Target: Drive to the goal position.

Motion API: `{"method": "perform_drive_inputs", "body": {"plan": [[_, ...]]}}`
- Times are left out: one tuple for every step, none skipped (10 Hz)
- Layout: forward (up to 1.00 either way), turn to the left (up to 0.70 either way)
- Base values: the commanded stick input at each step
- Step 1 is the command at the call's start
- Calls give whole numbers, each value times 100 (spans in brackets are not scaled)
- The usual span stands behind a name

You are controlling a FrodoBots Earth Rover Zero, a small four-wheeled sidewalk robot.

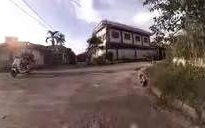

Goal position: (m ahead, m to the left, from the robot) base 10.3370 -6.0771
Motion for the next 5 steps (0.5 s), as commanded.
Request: {"method": "perform_drive_inputs", "body": {"plan": [[100, 0], [100, 0], [100, -3], [100, -40], [100, -40]]}}
